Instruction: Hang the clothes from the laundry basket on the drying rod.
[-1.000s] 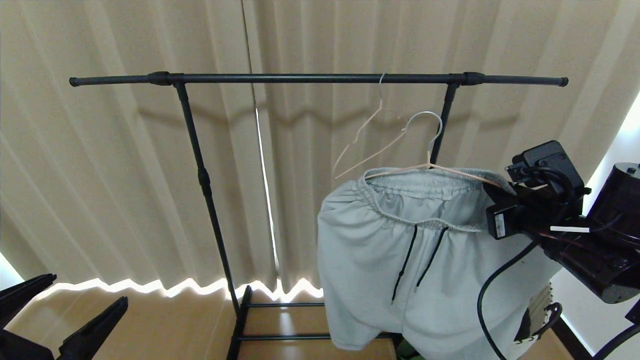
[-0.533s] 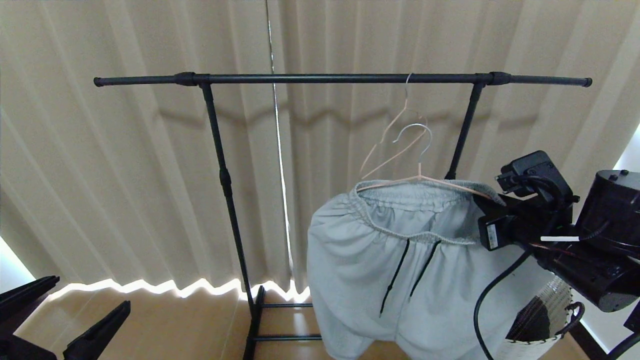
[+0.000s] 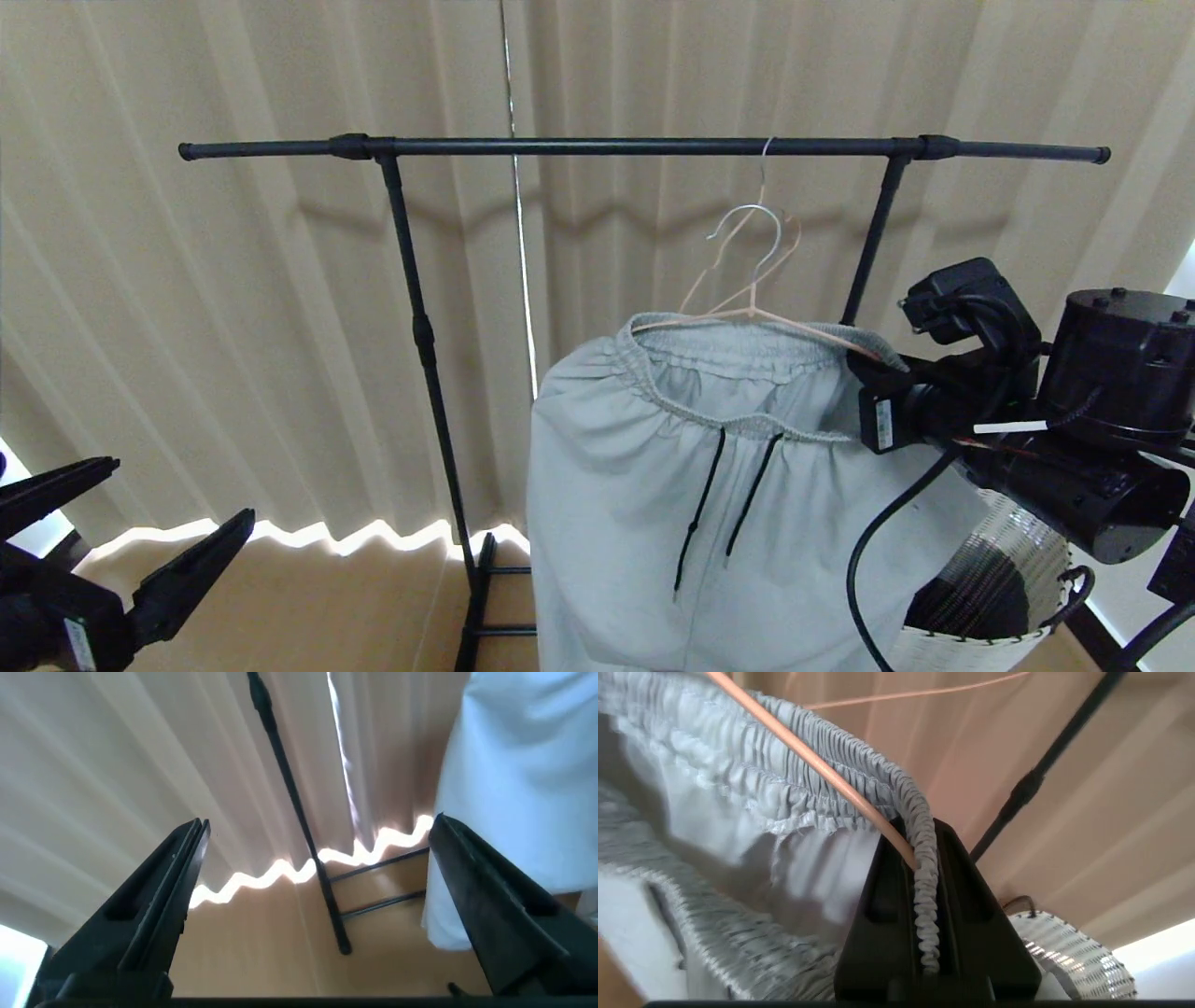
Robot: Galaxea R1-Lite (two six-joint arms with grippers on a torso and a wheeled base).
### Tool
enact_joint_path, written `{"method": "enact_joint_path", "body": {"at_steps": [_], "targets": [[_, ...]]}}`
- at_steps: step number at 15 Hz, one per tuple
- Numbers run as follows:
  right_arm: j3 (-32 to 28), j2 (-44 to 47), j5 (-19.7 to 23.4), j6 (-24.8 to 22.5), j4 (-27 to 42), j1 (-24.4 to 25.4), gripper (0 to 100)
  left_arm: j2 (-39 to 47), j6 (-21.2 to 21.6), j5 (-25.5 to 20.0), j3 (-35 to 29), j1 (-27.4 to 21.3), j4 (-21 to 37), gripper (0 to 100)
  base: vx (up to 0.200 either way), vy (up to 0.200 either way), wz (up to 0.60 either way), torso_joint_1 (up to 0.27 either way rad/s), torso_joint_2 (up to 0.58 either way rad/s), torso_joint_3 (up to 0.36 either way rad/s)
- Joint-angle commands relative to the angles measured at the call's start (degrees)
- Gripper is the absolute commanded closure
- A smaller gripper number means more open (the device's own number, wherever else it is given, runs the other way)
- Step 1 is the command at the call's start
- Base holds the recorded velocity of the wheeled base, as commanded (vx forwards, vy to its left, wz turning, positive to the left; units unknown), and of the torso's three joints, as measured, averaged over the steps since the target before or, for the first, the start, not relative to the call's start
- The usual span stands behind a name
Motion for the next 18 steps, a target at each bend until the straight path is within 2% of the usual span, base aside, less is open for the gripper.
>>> {"method": "enact_joint_path", "body": {"at_steps": [1, 5, 7, 16, 18], "targets": [[-0.60, -0.32, -0.60, -0.02, -0.07, -0.11, 100, 2.62, 0.45, 0.06, -0.84, -0.01, 0.02, 0, 0.000, 0.000, 0.00, 0.000, 0.00, 0.000], [-3.94, -0.14, -7.02, -0.11, -0.15, -0.28, 100, 4.29, 0.63, 0.15, -0.58, -0.01, -0.25, 0, 0.000, 0.000, 0.00, 0.000, 0.00, 0.000], [-5.08, 0.04, -8.95, -0.11, -0.15, -0.28, 100, 3.85, 0.63, 0.06, -0.31, -0.01, -0.25, 0, 0.200, 0.000, 0.00, 0.002, 0.00, 0.000], [-6.75, 0.04, -10.45, -0.19, 0.02, -0.28, 100, 2.80, 0.63, 0.06, 0.48, -0.01, -0.25, 0, 0.200, 0.000, 0.00, 0.003, 0.00, 0.003], [-7.02, 0.21, -12.47, -0.28, 0.11, -0.28, 100, 2.80, 0.81, 0.06, 0.56, -0.10, -0.25, 0, 0.200, 0.000, 0.00, 0.005, 0.00, 0.000]]}}
